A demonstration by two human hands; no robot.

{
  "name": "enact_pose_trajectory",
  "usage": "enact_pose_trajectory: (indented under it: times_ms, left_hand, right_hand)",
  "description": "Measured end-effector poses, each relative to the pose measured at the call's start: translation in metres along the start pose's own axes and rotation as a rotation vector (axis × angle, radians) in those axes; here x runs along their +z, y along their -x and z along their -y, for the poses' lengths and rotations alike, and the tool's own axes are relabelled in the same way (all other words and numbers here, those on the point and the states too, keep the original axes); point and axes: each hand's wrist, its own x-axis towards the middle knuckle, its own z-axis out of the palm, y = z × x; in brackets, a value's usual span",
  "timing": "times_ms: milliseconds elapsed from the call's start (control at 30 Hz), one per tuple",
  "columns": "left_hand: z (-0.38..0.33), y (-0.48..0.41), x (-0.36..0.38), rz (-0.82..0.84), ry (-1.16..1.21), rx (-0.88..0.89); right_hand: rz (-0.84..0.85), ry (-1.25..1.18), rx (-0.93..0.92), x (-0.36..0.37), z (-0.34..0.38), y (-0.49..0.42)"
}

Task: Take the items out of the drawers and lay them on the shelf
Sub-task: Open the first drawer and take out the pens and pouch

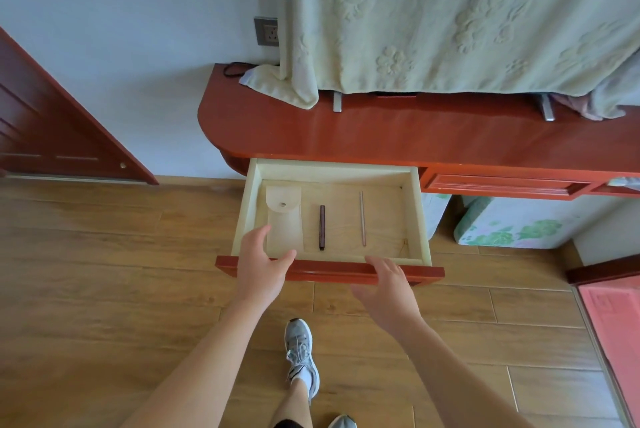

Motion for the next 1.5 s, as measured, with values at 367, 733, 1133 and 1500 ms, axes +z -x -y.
enact_pose_trajectory:
  times_ms: [367, 733, 1133, 1500]
  left_hand:
    - [0.02, -0.111, 0.018, 0.301, -0.238, -0.112]
    - [0.044, -0.146, 0.054, 0.247, -0.213, -0.242]
    - [0.041, -0.14, 0.06, 0.155, -0.129, -0.213]
    - [0.007, -0.119, 0.029, 0.142, 0.189, -0.187]
  right_hand:
    - [0.128, 0.209, -0.081, 0.029, 0.022, -0.059]
    - [0.281, 0.134, -0.005, 0.023, 0.021, -0.08]
    - [0.275, 0.093, -0.042, 0.023, 0.017, -0.081]
    - [0.282, 0.091, -0.05, 0.023, 0.017, -0.079]
